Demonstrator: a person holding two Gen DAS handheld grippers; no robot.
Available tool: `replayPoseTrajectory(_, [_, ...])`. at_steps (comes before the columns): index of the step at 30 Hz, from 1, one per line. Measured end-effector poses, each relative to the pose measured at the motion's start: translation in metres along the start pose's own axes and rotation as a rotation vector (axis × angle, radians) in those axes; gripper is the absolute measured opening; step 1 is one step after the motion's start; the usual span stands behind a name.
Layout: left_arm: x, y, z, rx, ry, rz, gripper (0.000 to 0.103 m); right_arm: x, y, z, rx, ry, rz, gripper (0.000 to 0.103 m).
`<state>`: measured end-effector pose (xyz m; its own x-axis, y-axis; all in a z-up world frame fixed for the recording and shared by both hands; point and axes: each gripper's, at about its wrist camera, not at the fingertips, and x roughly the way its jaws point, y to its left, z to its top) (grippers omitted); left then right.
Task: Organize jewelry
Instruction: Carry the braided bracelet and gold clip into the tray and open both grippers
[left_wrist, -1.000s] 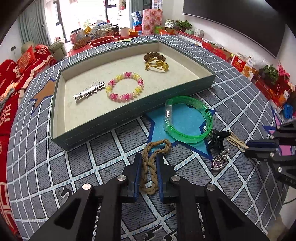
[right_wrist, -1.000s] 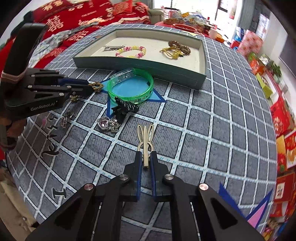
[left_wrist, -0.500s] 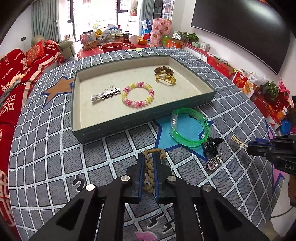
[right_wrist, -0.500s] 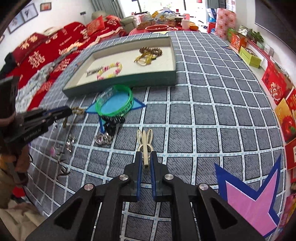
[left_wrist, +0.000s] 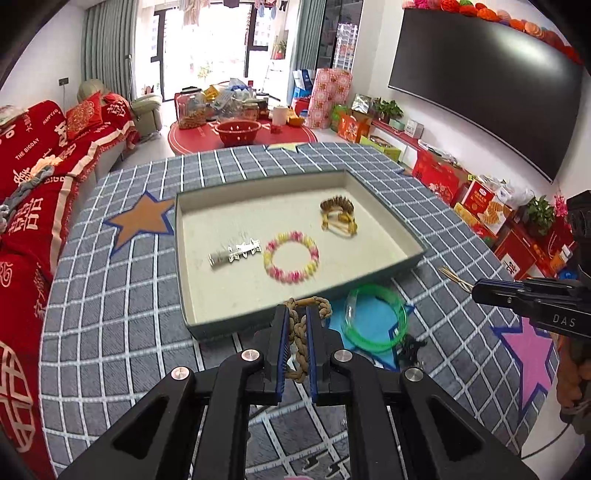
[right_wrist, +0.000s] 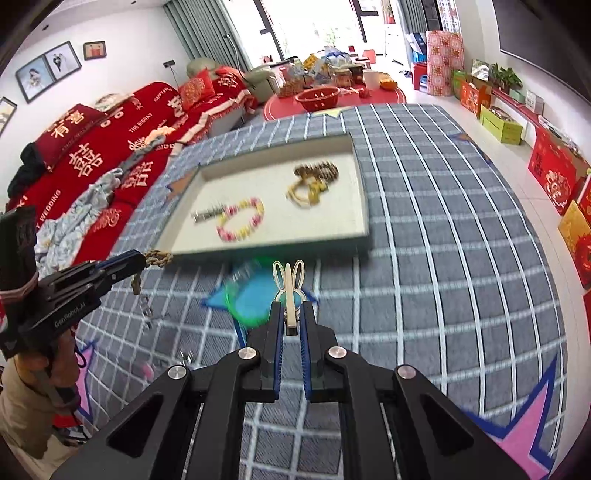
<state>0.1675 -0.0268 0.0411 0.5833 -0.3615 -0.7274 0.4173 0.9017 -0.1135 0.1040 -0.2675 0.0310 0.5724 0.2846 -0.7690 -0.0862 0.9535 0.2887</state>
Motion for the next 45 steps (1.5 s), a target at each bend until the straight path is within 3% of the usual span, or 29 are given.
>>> replayPoseTrajectory(11, [0.023,0.018,0.051,-0.033,-0.045,0.060,0.022,0.040,0.026,0.071,-0.030,-0.016,0.047,0.009])
replayPoseTrajectory(23, [0.090,0.054,0.090,-0.098,-0.014,0.152,0.022,0.124,0.029,0.133,0.009,0.049,0.061,0.009])
replayPoseTrajectory(32, [0.138,0.058,0.094,-0.072,0.053,0.206,0.022,0.178,0.019,0.146,0.031,0.103,0.003,0.009])
replayPoseTrajectory(45, [0.167,0.051,0.081,-0.011,0.138,0.275,0.023,0.194,0.009,0.140,0.012,0.132,-0.053,0.009])
